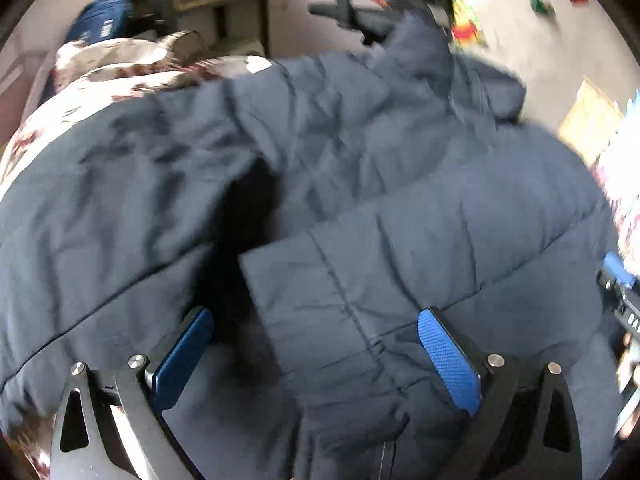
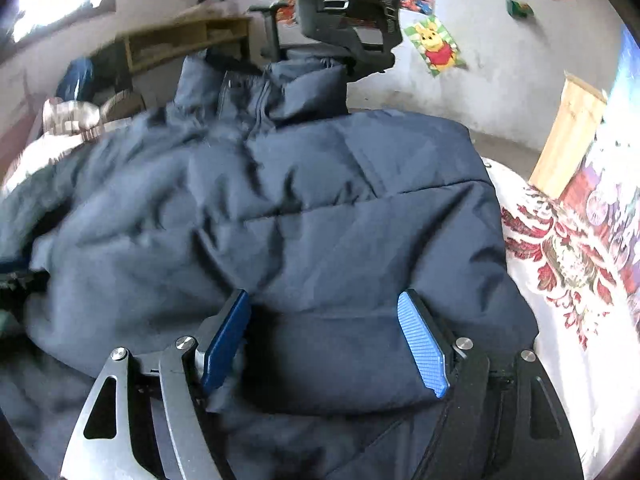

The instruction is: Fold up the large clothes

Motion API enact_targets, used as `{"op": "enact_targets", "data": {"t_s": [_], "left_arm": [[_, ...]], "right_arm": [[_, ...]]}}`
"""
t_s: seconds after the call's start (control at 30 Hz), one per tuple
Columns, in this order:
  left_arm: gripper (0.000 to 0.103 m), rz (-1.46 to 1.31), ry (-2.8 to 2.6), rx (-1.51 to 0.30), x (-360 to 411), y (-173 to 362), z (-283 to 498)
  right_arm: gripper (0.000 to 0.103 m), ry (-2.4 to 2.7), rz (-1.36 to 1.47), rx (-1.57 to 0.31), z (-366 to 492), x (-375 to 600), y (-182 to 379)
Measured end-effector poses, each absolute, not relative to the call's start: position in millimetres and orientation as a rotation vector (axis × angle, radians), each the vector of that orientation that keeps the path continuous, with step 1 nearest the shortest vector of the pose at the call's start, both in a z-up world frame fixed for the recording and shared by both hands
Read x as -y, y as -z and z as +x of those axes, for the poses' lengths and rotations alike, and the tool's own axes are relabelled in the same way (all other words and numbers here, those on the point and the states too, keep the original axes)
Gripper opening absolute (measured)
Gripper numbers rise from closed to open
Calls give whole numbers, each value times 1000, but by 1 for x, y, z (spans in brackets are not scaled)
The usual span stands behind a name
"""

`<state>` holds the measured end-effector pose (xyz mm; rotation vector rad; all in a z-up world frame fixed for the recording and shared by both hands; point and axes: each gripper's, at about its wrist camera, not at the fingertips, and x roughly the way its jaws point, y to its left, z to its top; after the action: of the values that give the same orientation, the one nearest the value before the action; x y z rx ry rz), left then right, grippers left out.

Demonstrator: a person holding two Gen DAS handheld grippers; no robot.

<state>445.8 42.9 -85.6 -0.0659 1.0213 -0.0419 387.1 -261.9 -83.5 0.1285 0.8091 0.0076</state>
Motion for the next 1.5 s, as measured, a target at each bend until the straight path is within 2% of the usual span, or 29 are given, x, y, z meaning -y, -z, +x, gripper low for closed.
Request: {"op": "enact_targets", "data": {"t_s": [0.03, 0.13, 0.37, 0.7, 0.8, 1.0, 1.33, 1.5], "left_arm": [[103, -99, 27, -1004, -51, 78, 440], [103, -137, -68, -951, -82, 53, 424], [103, -178, -345, -867, -172, 12, 376], [103, -345, -614, -913, -288, 27, 308], [103, -333, -595, -885, -289, 29, 301], [103, -155, -641, -901, -262, 27, 300], [103, -397, -604, -940, -277, 45, 287], [102, -494, -561, -877, -281, 48, 291]], "right_arm": [[81, -31, 159, -783, 384, 258, 73], [87, -103, 179, -725, 378, 226, 58], [87, -314, 50, -739, 385, 127, 51], [87, -324, -94, -762, 393, 82, 54], [87, -289, -119, -824, 401, 81, 71], [93, -275, -160, -803, 398, 73, 84], [94, -278, -151, -789, 396, 75, 88], [95, -272, -159, -781, 394, 77, 89]]}}
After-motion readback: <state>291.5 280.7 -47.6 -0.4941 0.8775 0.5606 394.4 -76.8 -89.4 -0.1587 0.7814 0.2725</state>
